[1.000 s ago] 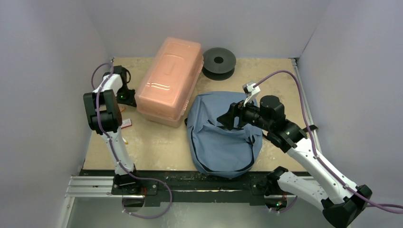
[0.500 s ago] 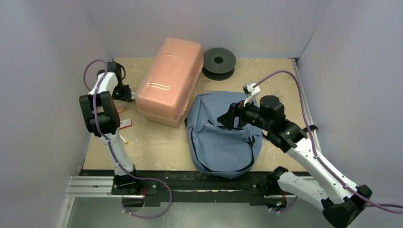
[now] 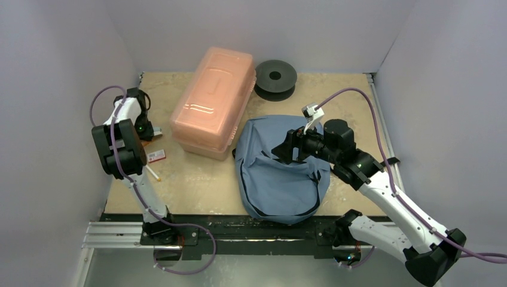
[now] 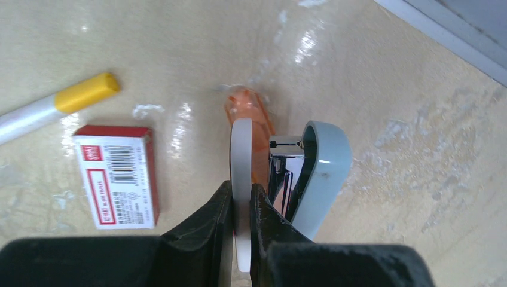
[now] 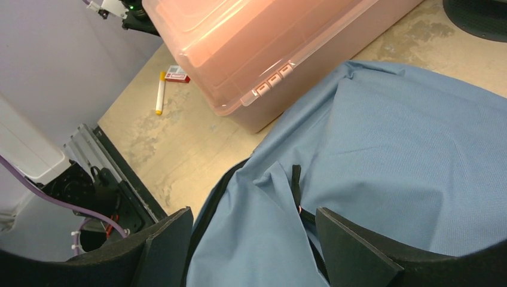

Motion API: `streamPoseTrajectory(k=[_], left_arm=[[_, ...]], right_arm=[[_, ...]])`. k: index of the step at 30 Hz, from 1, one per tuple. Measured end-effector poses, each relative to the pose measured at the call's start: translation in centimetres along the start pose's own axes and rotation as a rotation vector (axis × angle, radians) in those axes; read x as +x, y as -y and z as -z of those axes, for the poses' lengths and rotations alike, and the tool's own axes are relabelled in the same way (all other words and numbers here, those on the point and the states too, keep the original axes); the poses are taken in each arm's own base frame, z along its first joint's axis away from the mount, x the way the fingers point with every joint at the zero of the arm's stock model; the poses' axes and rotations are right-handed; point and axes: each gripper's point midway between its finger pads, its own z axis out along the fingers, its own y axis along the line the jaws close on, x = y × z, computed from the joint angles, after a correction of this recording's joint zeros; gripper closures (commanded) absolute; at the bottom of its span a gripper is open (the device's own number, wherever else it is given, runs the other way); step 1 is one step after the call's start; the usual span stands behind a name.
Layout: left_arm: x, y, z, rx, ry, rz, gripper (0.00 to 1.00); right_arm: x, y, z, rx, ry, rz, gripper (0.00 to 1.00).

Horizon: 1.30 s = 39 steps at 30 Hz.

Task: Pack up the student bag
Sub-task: Adjust the stationery at the center of the board.

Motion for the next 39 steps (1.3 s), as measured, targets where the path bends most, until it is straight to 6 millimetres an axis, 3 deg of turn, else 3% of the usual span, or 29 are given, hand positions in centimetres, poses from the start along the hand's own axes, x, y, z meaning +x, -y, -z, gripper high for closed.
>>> streamPoseTrajectory(k=[9, 15, 20, 25, 28, 33, 39], left_arm=[[-0.5, -2.2, 0.3, -0.079, 0.035, 0.019, 1.0], [-0.3, -6.2, 0.2, -0.121, 0.004, -0.025, 0.98], [-2.2, -7.9, 1.7, -0.075, 0.05, -0.118, 0.98], [-4.5, -6.0, 3.9, 0.071, 0.156, -0.266, 1.0], [-4.8, -4.4, 5.2, 0.19, 0.226, -0.369, 1.0], [-2.4, -1.6, 6.2, 0.334, 0.255, -0.564, 1.0], [1.8, 3.9, 3.5, 0.316, 0.181, -0.788, 0.99]], right_arm=[[0.1, -0.3, 0.0, -0.01, -0.006, 0.003, 0.2], [0.3, -0.4, -0.3, -0.015, -0.018, 0.005, 0.2], [0.2, -0.5, -0.3, -0.017, -0.019, 0.01, 0.2], [0.1, -0.5, -0.2, -0.017, -0.015, 0.015, 0.2], [0.0, -0.5, -0.1, -0.019, -0.01, 0.016, 0.2], [0.0, -0.6, 0.0, -0.019, -0.008, 0.016, 0.21], [0.0, -0.5, 0.0, -0.013, -0.009, 0.015, 0.21]])
